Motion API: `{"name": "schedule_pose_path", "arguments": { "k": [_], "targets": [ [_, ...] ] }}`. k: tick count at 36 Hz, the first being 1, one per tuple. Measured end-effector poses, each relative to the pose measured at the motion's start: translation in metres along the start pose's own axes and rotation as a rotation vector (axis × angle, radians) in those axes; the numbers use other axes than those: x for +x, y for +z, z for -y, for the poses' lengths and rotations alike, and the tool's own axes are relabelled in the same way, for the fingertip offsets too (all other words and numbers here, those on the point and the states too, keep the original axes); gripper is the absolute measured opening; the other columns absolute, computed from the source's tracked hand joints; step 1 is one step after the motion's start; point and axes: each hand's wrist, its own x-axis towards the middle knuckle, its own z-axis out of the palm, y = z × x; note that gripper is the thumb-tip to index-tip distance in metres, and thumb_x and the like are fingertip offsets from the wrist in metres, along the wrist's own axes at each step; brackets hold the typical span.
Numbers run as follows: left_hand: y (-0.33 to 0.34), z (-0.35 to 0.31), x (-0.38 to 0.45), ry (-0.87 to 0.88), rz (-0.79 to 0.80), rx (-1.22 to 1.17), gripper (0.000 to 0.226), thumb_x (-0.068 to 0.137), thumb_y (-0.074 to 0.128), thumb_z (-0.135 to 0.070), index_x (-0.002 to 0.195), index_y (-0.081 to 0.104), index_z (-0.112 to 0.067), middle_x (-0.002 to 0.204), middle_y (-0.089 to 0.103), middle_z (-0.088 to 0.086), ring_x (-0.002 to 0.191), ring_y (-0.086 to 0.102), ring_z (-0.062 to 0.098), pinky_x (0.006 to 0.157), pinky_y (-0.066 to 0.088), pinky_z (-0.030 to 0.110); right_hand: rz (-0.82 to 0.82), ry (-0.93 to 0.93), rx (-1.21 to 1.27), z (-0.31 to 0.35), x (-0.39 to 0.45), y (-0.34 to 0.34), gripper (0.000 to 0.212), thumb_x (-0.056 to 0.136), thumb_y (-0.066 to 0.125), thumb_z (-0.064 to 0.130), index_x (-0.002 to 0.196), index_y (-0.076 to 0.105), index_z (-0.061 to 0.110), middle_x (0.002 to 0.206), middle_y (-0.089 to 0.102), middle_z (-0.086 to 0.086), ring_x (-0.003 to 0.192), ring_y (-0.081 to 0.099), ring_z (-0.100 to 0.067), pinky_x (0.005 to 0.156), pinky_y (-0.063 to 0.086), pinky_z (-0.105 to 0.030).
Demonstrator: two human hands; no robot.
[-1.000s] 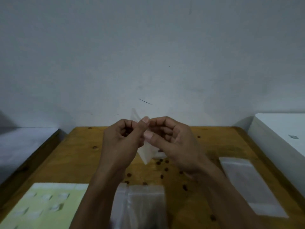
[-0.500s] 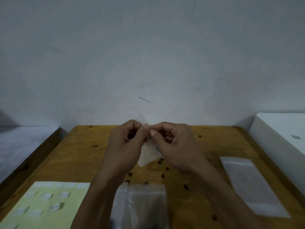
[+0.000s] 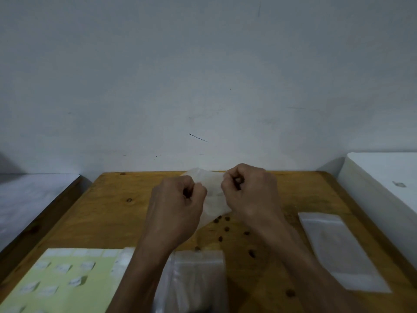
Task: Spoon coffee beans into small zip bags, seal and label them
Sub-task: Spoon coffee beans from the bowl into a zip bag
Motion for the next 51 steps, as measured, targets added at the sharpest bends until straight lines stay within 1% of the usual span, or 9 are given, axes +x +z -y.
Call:
{"name": "schedule_pose_path", "arguments": {
  "k": [10,17,21,25,32,40,44,47,51],
  "targets": [
    [-0.011,0.002,0.01,-0.025,0.025,0.164,0.032,0.071,0.063,-0.028,0.05,0.061,-0.005,0.052,0.065,0.012,0.053,0.066,0.028,0.054,0.057,0.047,0.229,-0.17,-0.044,0.004,-0.006,-0.005,0.024,0.09,0.064,0.011,0.093,0.061,0.034,0.098,0.068,0.009,0.071,0.067,-0.008,0.059,0.058,-0.038],
    [-0.024,-0.004,0.011,-0.001,0.082,0.151,0.036,0.072,0.076,-0.037,0.051,0.061,-0.012,0.05,0.064,0.005,0.048,0.062,0.018,0.055,0.058,0.037,0.353,-0.071,-0.076,0.002,0.0,0.0,0.038,0.093,0.057,0.003,0.115,0.075,0.028,0.117,0.071,0.011,0.101,0.064,-0.003,0.072,0.044,-0.002],
    [-0.034,0.005,0.011,0.041,0.228,0.082,0.079,0.04,0.076,-0.081,0.1,0.058,-0.034,0.095,0.06,-0.014,0.085,0.056,0.008,0.067,0.053,0.03,0.328,0.001,0.091,-0.003,0.003,-0.001,0.019,0.09,0.068,0.015,0.106,0.076,0.022,0.101,0.07,0.016,0.086,0.067,-0.004,0.069,0.056,-0.013],
    [-0.034,0.012,0.01,0.105,0.503,0.318,0.142,0.034,0.082,-0.075,0.152,0.01,-0.04,0.146,0.022,-0.024,0.132,0.02,0.001,0.109,0.033,0.029,0.366,0.038,0.251,-0.005,0.004,0.003,0.014,0.085,0.074,0.012,0.098,0.077,0.018,0.089,0.075,0.006,0.075,0.072,-0.014,0.064,0.063,-0.04],
    [-0.022,0.021,0.015,0.143,0.43,0.3,0.102,0.05,0.084,-0.065,0.138,0.04,-0.035,0.121,0.045,-0.023,0.111,0.047,0.004,0.094,0.049,0.03,0.406,0.106,0.262,-0.017,0.008,0.014,0.031,0.077,0.081,0.008,0.107,0.075,0.017,0.103,0.072,0.001,0.083,0.072,-0.016,0.064,0.064,-0.042],
    [-0.011,0.03,0.022,0.164,0.52,0.374,0.111,0.057,0.086,-0.057,0.147,0.025,-0.032,0.134,0.036,-0.018,0.114,0.036,0.004,0.102,0.041,0.028,0.414,0.16,0.314,-0.03,0.017,0.021,0.026,0.078,0.08,0.005,0.1,0.076,0.017,0.096,0.075,-0.001,0.084,0.073,-0.021,0.071,0.062,-0.049],
    [-0.005,0.039,0.029,0.128,0.485,0.318,0.099,0.058,0.085,-0.053,0.141,0.036,-0.031,0.12,0.041,-0.019,0.112,0.044,0.007,0.097,0.048,0.034,0.376,0.118,0.191,-0.036,0.018,0.025,0.022,0.083,0.076,0.011,0.102,0.076,0.023,0.099,0.073,0.011,0.089,0.068,-0.003,0.08,0.061,-0.028],
    [-0.002,0.048,0.037,0.107,0.449,0.324,0.096,0.057,0.086,-0.053,0.139,0.041,-0.029,0.116,0.043,-0.017,0.108,0.046,0.009,0.095,0.049,0.034,0.212,0.122,-0.001,-0.04,0.018,0.018,0.006,0.087,0.074,0.028,0.093,0.074,0.027,0.092,0.068,0.017,0.08,0.061,0.005,0.061,0.045,-0.006],
    [0.002,0.065,0.044,0.038,0.466,0.341,0.102,0.055,0.086,-0.058,0.141,0.04,-0.027,0.122,0.046,-0.014,0.11,0.048,0.012,0.093,0.051,0.036,0.196,0.257,-0.237,-0.066,0.016,0.014,0.036,0.087,0.071,0.045,0.116,0.064,0.025,0.121,0.057,0.003,0.109,0.055,-0.014,0.08,0.046,-0.027]
  ]
}}
